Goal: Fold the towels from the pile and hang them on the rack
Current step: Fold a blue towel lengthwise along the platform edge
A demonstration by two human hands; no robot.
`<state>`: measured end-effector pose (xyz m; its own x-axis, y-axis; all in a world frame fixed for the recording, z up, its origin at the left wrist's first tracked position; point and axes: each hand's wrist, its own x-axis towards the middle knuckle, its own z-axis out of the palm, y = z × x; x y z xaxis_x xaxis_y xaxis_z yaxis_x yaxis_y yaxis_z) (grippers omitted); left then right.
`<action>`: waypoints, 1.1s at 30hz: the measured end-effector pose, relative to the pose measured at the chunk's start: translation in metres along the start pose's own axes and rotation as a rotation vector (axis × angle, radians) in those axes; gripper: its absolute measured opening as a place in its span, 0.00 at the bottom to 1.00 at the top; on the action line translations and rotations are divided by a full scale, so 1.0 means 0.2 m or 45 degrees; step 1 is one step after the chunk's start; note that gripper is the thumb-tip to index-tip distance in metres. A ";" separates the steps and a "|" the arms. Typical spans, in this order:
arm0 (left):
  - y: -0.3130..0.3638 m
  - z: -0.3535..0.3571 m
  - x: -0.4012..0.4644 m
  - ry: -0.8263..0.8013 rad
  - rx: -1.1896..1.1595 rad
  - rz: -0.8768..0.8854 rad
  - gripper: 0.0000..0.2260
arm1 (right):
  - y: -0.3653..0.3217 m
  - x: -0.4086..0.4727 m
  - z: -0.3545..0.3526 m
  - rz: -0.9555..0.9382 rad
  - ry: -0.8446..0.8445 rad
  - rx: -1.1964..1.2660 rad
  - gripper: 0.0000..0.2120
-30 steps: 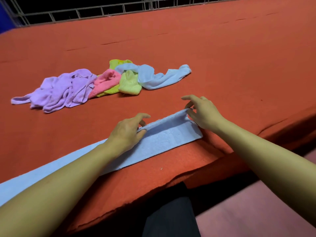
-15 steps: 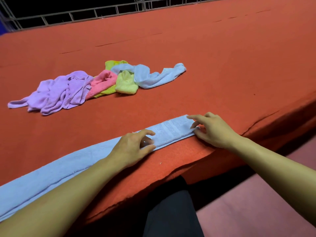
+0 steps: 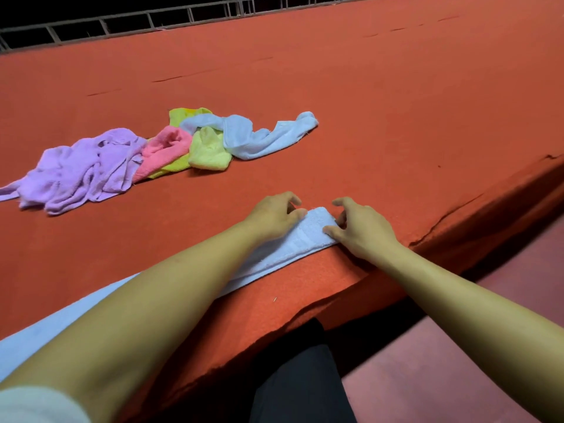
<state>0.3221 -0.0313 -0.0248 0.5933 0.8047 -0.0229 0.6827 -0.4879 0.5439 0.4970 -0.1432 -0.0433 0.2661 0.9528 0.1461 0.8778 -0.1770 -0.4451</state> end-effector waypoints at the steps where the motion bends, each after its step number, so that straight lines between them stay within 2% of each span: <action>1: 0.02 0.01 0.02 -0.025 -0.023 0.014 0.16 | 0.00 0.00 0.00 0.005 0.001 -0.006 0.28; 10: 0.09 0.02 0.17 -0.256 -0.356 -0.018 0.20 | -0.02 0.02 0.00 0.047 -0.011 0.242 0.29; 15: 0.10 -0.01 0.21 -0.160 -0.682 0.032 0.18 | -0.03 0.08 -0.05 0.091 0.039 0.473 0.29; 19: 0.13 -0.02 0.28 -0.060 -0.771 0.006 0.18 | 0.00 0.19 -0.09 0.179 0.079 0.587 0.31; 22: 0.14 0.03 0.34 -0.047 -0.723 0.006 0.17 | 0.05 0.23 -0.10 0.202 0.067 0.497 0.32; 26: 0.10 0.15 0.37 -0.074 -0.351 0.044 0.17 | 0.09 0.21 -0.05 0.194 -0.025 0.229 0.33; 29: 0.10 0.14 0.33 -0.009 -0.254 0.077 0.19 | 0.07 0.16 -0.06 0.163 0.030 0.103 0.34; 33: 0.08 -0.03 0.18 0.164 -0.267 0.089 0.16 | -0.03 0.08 -0.09 0.076 0.147 0.135 0.34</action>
<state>0.3523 -0.0094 -0.0123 0.5677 0.8143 0.1204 0.5306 -0.4738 0.7028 0.5040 -0.1310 -0.0218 0.3662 0.9055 0.2144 0.8137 -0.1998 -0.5458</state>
